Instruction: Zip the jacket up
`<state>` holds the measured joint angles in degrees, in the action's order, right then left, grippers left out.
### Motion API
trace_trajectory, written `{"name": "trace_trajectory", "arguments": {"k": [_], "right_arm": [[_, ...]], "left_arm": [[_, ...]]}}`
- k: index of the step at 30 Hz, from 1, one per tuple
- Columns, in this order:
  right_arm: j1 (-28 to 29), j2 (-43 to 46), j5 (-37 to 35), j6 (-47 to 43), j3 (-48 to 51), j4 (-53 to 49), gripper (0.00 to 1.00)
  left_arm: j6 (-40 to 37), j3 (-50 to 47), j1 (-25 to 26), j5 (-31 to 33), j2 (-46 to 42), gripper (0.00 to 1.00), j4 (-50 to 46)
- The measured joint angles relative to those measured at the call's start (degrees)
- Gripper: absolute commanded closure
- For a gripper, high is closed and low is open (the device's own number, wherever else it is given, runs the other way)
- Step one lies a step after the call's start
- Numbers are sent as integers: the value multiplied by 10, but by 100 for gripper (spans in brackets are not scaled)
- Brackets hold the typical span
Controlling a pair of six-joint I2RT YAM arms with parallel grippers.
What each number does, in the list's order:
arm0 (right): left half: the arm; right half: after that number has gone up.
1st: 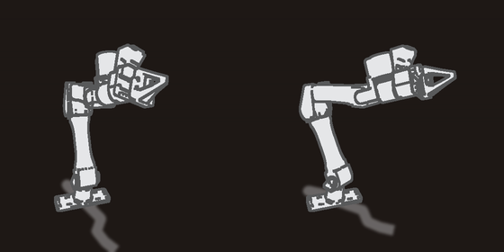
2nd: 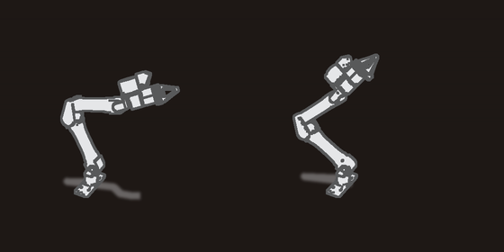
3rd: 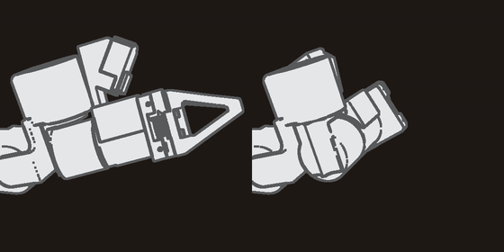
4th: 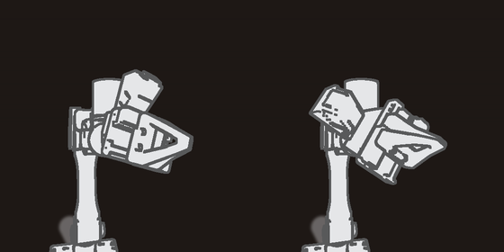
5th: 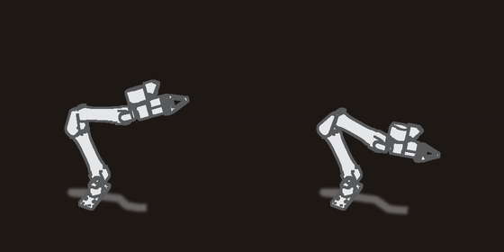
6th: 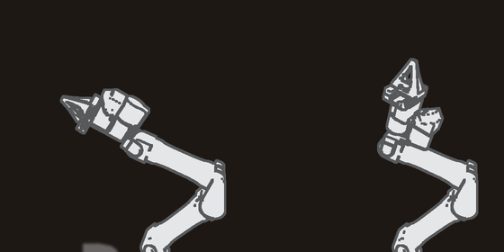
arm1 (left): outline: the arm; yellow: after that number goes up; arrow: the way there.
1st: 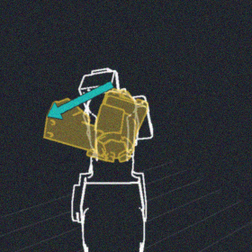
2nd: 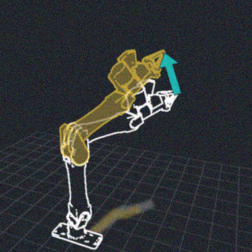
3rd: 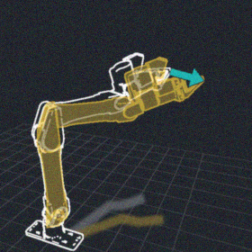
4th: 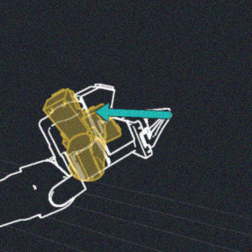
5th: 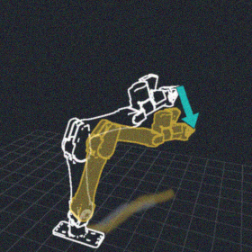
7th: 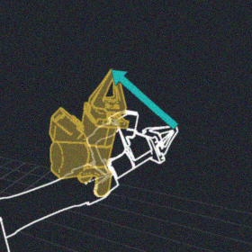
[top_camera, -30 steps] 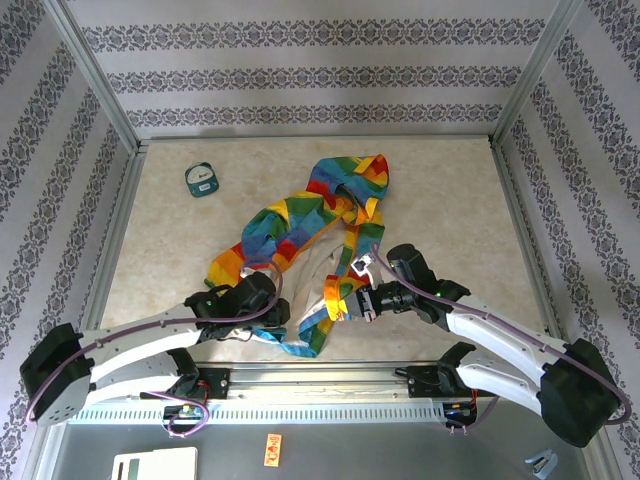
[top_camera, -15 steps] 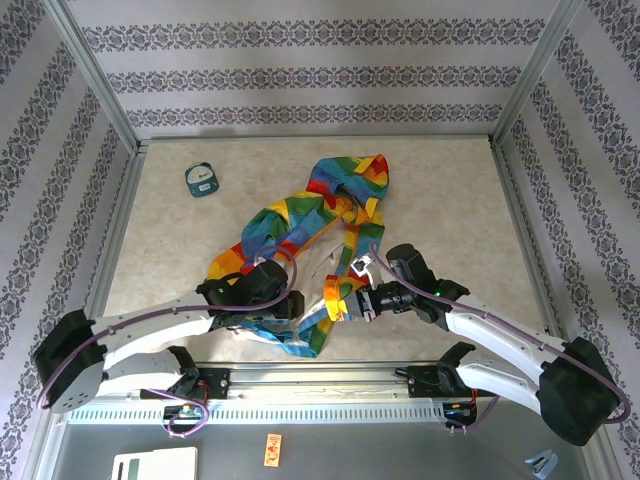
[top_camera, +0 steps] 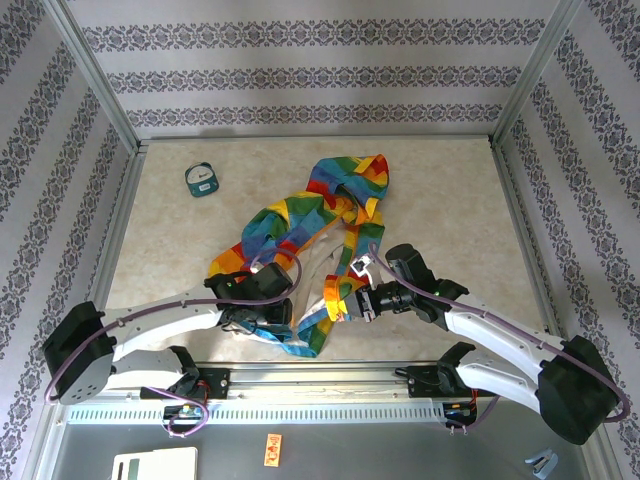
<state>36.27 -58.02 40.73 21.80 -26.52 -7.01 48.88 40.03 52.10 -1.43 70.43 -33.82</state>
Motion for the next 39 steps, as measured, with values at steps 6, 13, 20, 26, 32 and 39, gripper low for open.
{"name": "trace_trajectory", "arguments": {"k": [6,13,20,26,32,39], "right_arm": [[0,0,0,0,0,0,100],[0,-3,0,0,0,0,100],[0,-1,0,-2,0,0,100],[0,2,0,-8,0,0,100],[3,-5,0,-10,0,0,100],[10,-31,11,-26,-27,-2,100]], "left_arm": [[6,-13,7,-5,17,45,25],[11,-23,16,-14,38,58,46],[24,-61,26,-5,49,100,106],[22,-72,27,32,-101,100,105],[16,-72,26,52,-185,100,100],[-17,-85,26,61,-233,100,109]]}}
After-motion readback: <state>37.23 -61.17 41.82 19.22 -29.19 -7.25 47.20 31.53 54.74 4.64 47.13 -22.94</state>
